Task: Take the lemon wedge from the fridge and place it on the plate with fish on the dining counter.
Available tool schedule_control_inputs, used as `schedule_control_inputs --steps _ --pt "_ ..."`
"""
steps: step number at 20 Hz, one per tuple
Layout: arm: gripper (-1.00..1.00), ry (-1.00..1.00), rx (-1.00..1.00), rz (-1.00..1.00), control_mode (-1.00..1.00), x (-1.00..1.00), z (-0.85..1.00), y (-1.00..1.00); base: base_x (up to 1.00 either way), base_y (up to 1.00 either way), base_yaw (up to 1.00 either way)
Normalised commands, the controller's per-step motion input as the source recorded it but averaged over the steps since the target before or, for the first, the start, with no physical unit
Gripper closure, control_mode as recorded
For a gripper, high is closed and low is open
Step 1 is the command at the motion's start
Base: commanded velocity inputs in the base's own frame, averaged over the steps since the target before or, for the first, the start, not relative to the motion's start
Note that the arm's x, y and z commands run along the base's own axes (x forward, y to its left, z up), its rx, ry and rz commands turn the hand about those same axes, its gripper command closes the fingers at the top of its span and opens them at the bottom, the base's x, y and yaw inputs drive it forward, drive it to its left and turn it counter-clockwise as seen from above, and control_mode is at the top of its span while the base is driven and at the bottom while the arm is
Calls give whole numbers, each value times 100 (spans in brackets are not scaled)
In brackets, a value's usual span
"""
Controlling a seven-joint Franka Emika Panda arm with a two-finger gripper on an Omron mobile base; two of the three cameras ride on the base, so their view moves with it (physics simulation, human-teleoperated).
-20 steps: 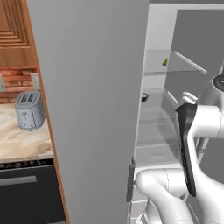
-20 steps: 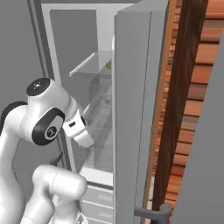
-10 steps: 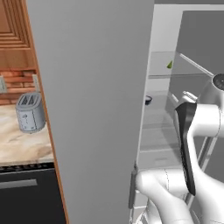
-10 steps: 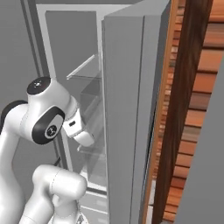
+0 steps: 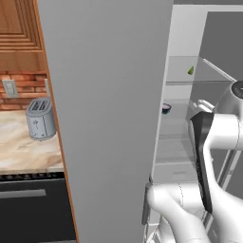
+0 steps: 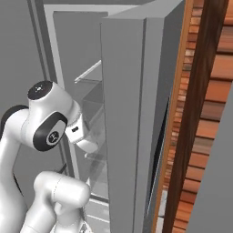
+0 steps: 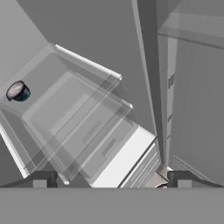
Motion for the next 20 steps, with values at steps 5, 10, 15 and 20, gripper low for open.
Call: schedule_control_inputs --steps 5,10,15,20 --pt "-100 0 0 0 100 0 0 0 -24 -2 0" --pt "-100 0 0 0 100 0 0 0 -27 -17 0" --pt "-100 0 0 0 100 0 0 0 1 -2 0" --pt "-100 0 0 0 100 0 0 0 3 -42 2"
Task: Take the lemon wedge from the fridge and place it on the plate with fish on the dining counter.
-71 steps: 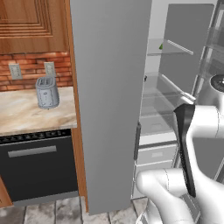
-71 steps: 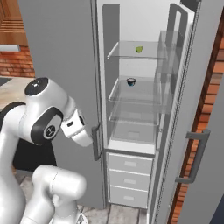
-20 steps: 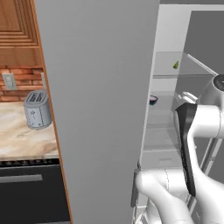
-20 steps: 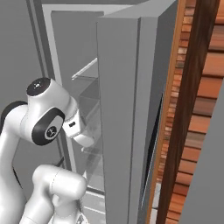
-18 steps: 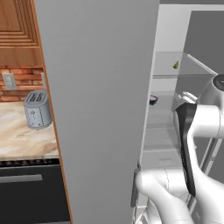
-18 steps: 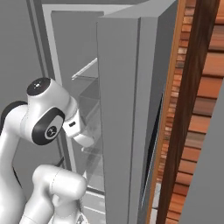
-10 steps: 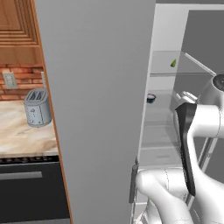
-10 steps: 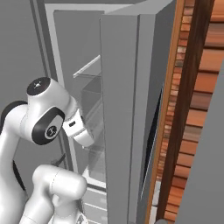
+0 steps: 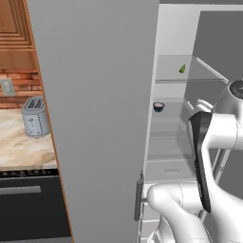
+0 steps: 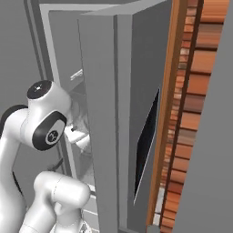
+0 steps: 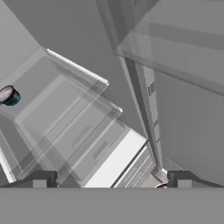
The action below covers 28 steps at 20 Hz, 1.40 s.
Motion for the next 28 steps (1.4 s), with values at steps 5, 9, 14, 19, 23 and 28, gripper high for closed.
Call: schedule_control_inputs --steps 5,9,14,19,23,28 --pt "-100 0 0 0 100 0 0 0 0 -27 0" --pt "-100 0 0 0 -100 3 4 0 2 0 0" --pt "-100 -8 -12 11 -100 11 72 0 0 0 0" --pt "-100 -2 -9 20 -100 45 87 0 0 0 0" --pt "-100 7 -1 37 -100 41 41 6 0 0 0" --pt "-100 5 -6 25 -100 11 12 14 0 0 0"
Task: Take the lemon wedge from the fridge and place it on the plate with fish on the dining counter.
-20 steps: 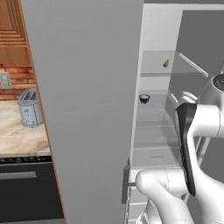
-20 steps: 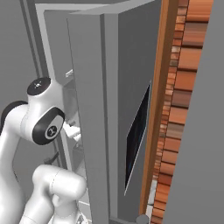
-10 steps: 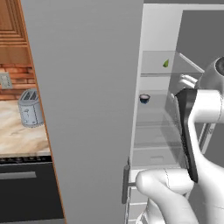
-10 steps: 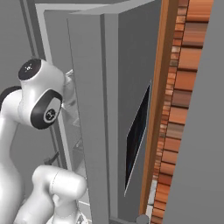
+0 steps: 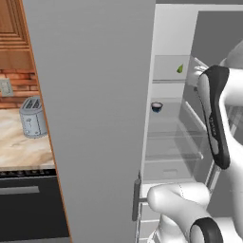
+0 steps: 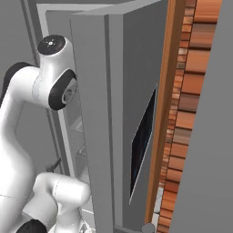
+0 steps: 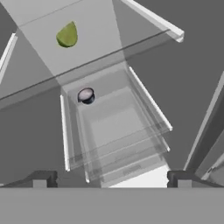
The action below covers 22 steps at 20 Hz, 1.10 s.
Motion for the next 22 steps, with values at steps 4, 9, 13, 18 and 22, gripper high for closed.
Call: schedule_control_inputs --steps 4,9,13,18,22 --pt "-100 -7 -16 2 -100 14 6 13 0 0 0" --pt "-100 -23 -17 0 -100 34 3 1 0 0 0" --pt "-100 -31 -10 0 -100 34 0 0 0 0 0" --pt "-100 -24 -1 0 -100 44 9 0 0 0 0" --pt "-100 -1 0 0 -100 43 45 0 0 0 0"
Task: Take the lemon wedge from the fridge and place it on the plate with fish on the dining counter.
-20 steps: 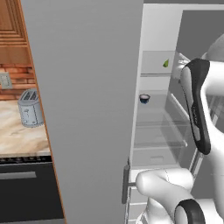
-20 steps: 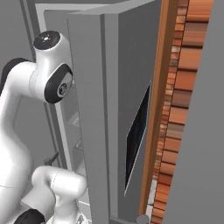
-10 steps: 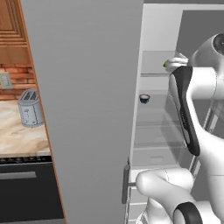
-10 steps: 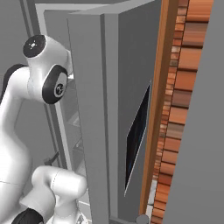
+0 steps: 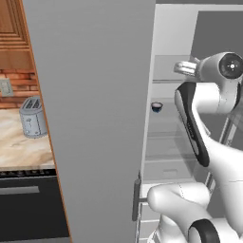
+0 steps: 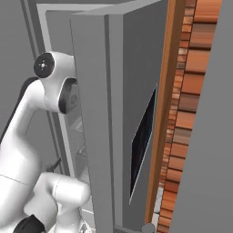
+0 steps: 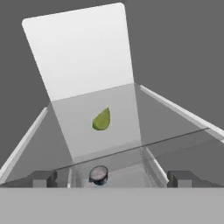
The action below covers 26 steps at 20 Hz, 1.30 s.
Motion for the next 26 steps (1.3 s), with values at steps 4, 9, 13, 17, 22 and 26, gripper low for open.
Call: schedule_control_inputs --steps 4,9,13,17,22,26 --pt "-100 3 0 0 -100 56 55 0 0 0 0" --pt "-100 2 -5 2 -100 7 13 4 0 0 0" --pt "-100 0 -1 1 -100 12 0 0 0 0 0" --pt "-100 0 -1 4 -100 22 -18 0 0 0 0" --pt "-100 2 0 4 -100 37 -13 0 0 0 0" --pt "-100 6 0 3 -100 39 -6 -1 0 0 0"
